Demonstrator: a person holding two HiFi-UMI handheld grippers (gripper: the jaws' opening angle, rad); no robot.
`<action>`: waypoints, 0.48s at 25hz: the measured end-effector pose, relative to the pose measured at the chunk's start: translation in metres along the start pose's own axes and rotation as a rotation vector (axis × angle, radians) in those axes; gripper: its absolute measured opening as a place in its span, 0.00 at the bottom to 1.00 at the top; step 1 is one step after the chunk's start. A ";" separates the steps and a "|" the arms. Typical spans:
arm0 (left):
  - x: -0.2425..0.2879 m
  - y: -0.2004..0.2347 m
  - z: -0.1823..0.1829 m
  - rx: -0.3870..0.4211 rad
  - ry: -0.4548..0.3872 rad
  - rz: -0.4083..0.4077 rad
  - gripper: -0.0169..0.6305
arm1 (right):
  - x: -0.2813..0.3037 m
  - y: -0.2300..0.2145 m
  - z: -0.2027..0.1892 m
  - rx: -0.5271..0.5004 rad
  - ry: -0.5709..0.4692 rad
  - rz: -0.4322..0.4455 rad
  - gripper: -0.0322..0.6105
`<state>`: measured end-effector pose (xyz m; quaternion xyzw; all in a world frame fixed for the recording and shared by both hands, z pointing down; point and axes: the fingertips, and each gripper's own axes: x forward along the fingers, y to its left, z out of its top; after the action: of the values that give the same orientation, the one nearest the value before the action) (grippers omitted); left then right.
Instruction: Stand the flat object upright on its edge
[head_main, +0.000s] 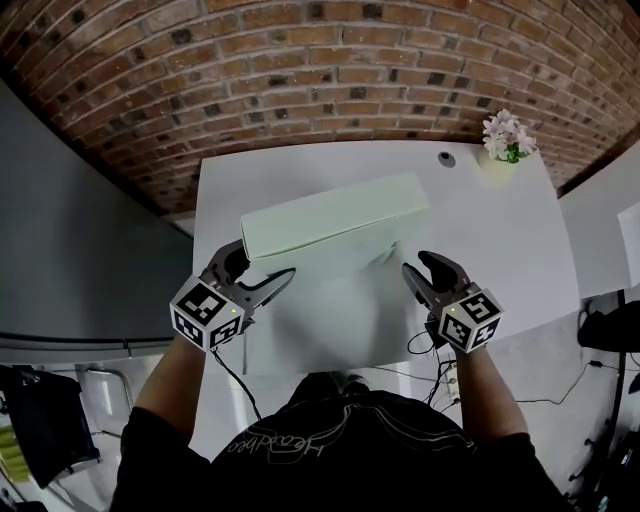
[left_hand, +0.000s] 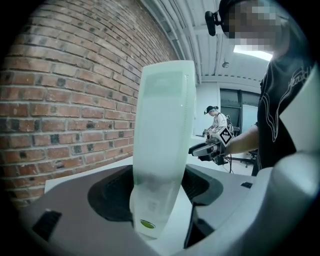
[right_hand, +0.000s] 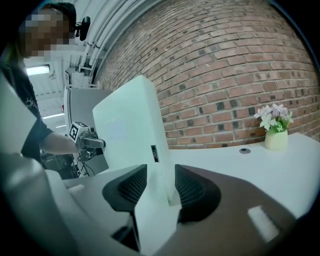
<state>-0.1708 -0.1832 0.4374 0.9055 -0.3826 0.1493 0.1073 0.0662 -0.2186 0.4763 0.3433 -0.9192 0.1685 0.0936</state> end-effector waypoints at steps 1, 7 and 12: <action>-0.003 -0.002 -0.001 -0.001 -0.002 0.016 0.49 | 0.000 0.001 -0.001 0.001 0.003 0.007 0.33; -0.014 -0.017 -0.008 -0.044 -0.007 0.125 0.49 | -0.005 0.012 -0.010 -0.003 0.018 0.046 0.33; -0.019 -0.035 -0.011 -0.083 -0.006 0.212 0.49 | -0.009 0.023 -0.013 -0.006 0.017 0.082 0.33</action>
<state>-0.1601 -0.1437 0.4387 0.8550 -0.4826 0.1411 0.1272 0.0584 -0.1917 0.4798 0.3038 -0.9321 0.1723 0.0957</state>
